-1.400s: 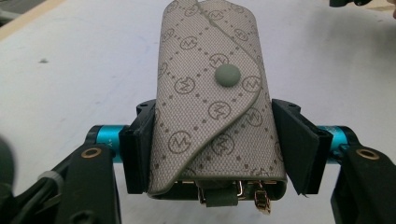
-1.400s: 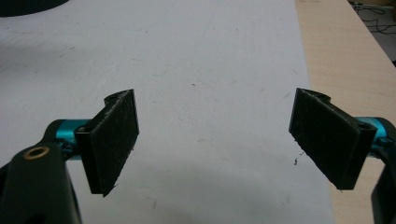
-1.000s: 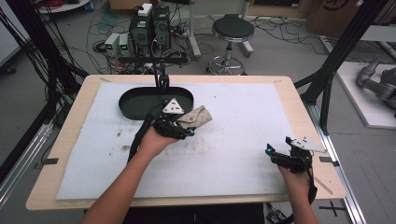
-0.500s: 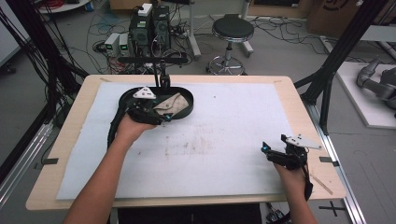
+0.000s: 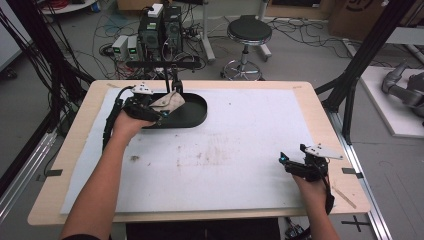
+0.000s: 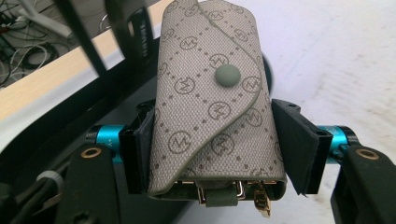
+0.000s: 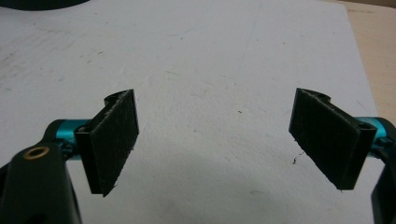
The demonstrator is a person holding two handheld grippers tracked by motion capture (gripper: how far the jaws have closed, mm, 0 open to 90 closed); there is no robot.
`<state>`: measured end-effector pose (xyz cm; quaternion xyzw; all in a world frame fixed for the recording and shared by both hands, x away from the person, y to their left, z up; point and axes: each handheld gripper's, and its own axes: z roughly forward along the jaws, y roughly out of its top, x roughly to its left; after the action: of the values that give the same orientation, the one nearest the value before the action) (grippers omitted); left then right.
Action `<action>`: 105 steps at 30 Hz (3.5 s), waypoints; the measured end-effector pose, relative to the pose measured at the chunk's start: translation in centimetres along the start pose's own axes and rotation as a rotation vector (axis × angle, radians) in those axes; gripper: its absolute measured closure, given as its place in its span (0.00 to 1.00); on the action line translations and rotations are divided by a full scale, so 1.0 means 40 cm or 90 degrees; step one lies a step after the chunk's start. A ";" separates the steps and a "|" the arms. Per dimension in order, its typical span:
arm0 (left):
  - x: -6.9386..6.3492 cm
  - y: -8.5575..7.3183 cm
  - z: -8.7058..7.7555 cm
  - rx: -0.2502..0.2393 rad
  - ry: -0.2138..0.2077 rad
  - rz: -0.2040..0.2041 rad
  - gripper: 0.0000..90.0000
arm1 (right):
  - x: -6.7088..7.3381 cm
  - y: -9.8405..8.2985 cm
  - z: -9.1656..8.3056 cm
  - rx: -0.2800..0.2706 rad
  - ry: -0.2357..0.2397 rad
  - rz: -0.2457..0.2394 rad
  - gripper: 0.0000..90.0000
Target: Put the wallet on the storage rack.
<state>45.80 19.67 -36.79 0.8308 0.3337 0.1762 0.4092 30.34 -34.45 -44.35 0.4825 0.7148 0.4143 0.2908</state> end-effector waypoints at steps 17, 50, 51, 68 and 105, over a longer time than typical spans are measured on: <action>0.073 -0.039 0.094 0.066 0.043 -0.022 0.41 | -0.005 -0.002 0.003 0.004 -0.001 -0.002 0.18; 0.088 -0.049 0.162 0.127 0.075 -0.052 0.34 | -0.006 -0.003 0.000 0.006 -0.003 0.000 0.18; 0.087 -0.046 0.157 0.121 0.072 -0.054 0.34 | -0.005 -0.003 0.000 0.005 -0.003 0.001 0.18; 0.024 -0.014 0.052 0.059 0.060 -0.064 0.31 | 0.001 0.000 -0.001 -0.001 -0.002 -0.007 0.18; -0.222 -0.115 -0.075 -0.093 0.002 -0.030 0.26 | 0.004 0.003 0.011 0.000 0.012 -0.003 0.18</action>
<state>35.85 17.19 -38.81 0.7902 0.3403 0.1918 0.4722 30.69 -34.16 -44.46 0.4768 0.7187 0.4180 0.2854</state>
